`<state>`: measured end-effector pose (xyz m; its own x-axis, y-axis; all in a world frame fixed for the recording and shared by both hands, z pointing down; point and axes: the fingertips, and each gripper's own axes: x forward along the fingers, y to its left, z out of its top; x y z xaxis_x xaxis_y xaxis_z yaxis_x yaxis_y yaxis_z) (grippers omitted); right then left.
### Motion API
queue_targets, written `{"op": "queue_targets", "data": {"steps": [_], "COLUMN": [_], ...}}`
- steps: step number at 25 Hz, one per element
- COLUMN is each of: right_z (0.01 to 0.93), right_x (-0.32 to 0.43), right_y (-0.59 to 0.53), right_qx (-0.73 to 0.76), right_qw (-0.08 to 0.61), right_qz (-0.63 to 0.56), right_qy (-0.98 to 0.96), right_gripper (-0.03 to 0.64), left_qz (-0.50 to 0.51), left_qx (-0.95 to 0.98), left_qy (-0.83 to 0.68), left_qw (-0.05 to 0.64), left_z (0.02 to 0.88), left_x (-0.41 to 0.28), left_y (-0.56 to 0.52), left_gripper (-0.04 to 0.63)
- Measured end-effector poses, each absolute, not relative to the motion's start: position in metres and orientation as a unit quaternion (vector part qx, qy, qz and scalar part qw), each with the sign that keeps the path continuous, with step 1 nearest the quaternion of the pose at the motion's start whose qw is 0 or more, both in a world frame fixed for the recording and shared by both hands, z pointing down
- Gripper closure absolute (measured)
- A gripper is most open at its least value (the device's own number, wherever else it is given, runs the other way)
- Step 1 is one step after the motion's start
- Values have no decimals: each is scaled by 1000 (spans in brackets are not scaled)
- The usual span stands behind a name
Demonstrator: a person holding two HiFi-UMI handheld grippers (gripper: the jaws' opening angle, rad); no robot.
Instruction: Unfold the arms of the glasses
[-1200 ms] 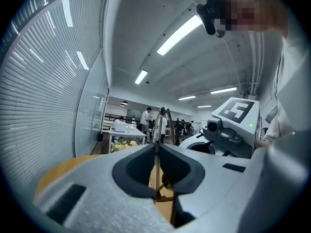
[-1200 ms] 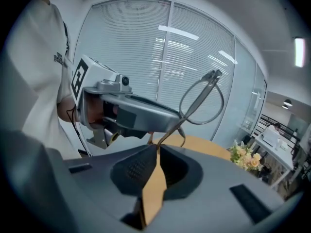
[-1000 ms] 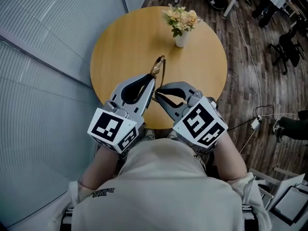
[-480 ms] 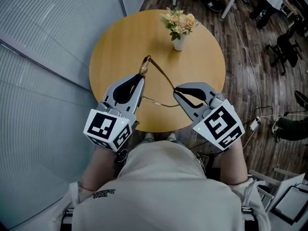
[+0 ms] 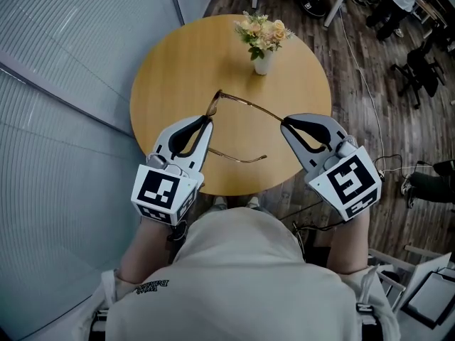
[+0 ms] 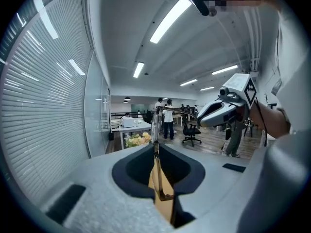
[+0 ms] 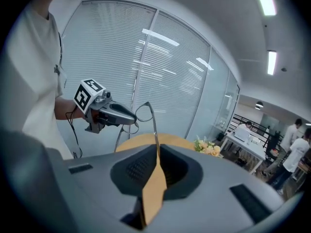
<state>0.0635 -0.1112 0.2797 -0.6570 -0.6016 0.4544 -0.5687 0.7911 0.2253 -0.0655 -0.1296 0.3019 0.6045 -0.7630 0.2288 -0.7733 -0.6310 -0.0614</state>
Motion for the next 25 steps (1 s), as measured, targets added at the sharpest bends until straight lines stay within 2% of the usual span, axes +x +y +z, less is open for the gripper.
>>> {"op": "queue_targets", "data": {"steps": [12,19,25], "right_z": [283,243,205], "right_x": [64,70,80], "right_y": [-119,-131,-139], "right_qx": [334,368,411], "right_qw": [223,176,121], "right_qz": [0,-29,-59], "right_qy": [-916,-913,-902], "right_gripper": [582,583,583], "left_qz": [126,110,49], "left_qx": [884,869,864], "left_qy": [-449,-482,-499], "left_qw": [33,-6,-42], "left_z": [307,276,228], "left_x": [-76,-94,-106], "left_y": [-138,-150,-158], "left_gripper": [551,552,551]}}
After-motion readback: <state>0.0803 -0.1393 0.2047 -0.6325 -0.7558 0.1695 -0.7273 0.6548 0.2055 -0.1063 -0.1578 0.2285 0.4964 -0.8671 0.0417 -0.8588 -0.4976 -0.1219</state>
